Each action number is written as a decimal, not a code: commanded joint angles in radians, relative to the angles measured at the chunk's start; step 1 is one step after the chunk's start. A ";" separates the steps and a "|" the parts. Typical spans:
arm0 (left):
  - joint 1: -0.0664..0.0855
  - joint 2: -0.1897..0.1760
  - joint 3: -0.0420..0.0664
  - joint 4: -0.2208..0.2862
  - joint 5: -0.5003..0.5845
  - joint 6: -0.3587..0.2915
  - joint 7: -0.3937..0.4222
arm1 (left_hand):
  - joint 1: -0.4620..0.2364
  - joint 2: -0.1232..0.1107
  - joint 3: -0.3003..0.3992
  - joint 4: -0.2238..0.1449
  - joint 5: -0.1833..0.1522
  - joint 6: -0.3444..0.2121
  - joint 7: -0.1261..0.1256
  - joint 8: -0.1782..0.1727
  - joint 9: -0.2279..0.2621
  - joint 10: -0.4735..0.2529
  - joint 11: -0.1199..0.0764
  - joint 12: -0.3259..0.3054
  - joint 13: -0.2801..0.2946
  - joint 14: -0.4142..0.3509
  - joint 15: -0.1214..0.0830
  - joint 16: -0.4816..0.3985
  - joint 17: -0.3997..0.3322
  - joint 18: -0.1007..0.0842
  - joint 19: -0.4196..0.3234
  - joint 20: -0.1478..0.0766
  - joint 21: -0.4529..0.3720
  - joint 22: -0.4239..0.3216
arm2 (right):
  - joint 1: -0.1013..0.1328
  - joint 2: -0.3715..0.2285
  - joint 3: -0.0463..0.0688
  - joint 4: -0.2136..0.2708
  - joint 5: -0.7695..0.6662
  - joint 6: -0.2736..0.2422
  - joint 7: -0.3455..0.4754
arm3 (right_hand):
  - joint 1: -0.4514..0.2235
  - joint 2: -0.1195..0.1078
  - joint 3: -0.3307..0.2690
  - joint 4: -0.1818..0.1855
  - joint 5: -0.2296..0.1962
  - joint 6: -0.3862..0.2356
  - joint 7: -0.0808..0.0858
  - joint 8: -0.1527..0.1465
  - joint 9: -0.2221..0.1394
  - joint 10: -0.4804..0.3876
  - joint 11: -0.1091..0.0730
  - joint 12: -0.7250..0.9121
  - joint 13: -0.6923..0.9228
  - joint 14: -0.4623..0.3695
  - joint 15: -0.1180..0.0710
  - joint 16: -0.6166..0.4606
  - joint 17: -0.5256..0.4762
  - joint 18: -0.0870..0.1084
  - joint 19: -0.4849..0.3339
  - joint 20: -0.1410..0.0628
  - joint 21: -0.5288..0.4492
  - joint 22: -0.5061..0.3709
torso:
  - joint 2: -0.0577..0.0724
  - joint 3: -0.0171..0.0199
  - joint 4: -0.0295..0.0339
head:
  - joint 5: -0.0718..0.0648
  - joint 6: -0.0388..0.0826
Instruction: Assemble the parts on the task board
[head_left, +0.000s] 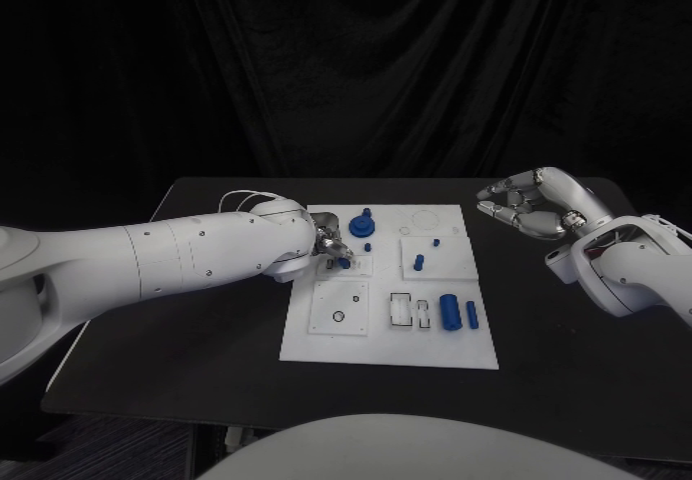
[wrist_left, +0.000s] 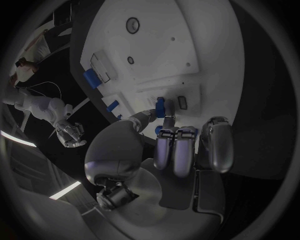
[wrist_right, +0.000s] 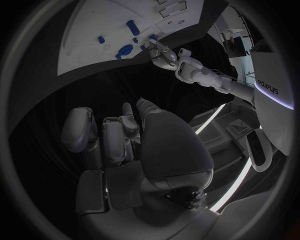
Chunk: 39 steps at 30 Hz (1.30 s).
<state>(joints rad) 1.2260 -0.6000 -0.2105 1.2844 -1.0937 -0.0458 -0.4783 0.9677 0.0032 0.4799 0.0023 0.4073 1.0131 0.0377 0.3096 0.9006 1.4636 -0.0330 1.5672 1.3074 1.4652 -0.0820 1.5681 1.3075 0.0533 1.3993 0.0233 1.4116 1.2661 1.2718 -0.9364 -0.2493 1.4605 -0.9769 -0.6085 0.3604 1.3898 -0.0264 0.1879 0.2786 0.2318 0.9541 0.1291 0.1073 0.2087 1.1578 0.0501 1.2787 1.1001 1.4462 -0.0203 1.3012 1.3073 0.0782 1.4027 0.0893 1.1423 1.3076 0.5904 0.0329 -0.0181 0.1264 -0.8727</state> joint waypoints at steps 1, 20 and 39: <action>-0.006 -0.001 -0.001 0.003 0.000 -0.033 0.017 | -0.004 0.008 0.055 -0.046 -0.006 -0.001 -0.002 -0.006 0.001 0.107 -0.003 0.004 0.263 0.106 -0.005 0.003 0.263 0.018 -0.005 0.002 -0.007 -0.002 | -0.003 -0.001 0.001 0.002 -0.006 0.004 -0.018 | 0.011 -0.002 0.006 0.002 0.007 0.001 0.002 -0.005 -0.001 -0.007 0.001 -0.007 -0.001 0.003 0.003 -0.004 0.015 0.012 0.002 0.001 -0.005 0.142 | 0.000 -0.0003 0.0011 | 0.000 0.000; -0.016 -0.009 -0.001 0.006 0.000 -0.041 0.023 | -0.020 0.012 0.047 -0.040 -0.069 -0.003 0.000 -0.024 0.003 0.107 -0.001 0.004 0.263 0.106 -0.003 0.003 0.263 0.022 -0.015 0.004 -0.021 -0.019 | -0.003 -0.002 0.001 0.001 -0.006 0.008 -0.023 | 0.012 -0.003 0.007 0.003 0.007 0.001 0.002 -0.006 -0.001 -0.007 0.002 -0.007 -0.001 0.002 0.004 -0.006 0.013 0.012 0.002 0.001 -0.007 0.142 | 0.000 -0.0010 -0.0004 | 0.002 0.000; -0.020 -0.023 -0.001 0.011 0.000 -0.022 0.023 | -0.109 0.001 -0.187 0.131 -0.263 0.009 0.017 -0.115 -0.009 0.107 0.015 0.004 0.263 0.106 0.010 0.003 0.263 0.026 -0.022 0.017 -0.045 -0.028 | -0.005 -0.004 0.001 0.001 -0.009 0.014 -0.028 | 0.011 -0.004 0.007 0.003 0.007 0.002 0.003 -0.007 -0.001 -0.006 0.002 -0.006 0.000 0.002 0.004 -0.006 0.014 0.012 0.002 0.001 -0.006 0.142 | 0.000 -0.0011 -0.0004 | 0.004 0.000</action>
<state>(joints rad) 1.2114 -0.6221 -0.2092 1.2952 -1.0938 -0.0823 -0.4627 0.8667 0.0042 0.3041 0.1270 0.1490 1.0178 0.0518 0.1989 0.8949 1.4655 -0.0240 1.5672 1.3074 1.4688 -0.0784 1.5681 1.3074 0.0694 1.3795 0.0357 1.3702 1.2368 1.2696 -0.9391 -0.2493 1.4603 -0.9799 -0.6005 0.3495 1.3936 -0.0302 0.1907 0.2814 0.2362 0.9541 0.1291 0.1034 0.2088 1.1577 0.0501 1.2749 1.1003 1.4462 -0.0203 1.3012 1.3073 0.0781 1.4027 0.0893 1.1384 1.3074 0.5904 0.0317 -0.0186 0.1297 -0.8727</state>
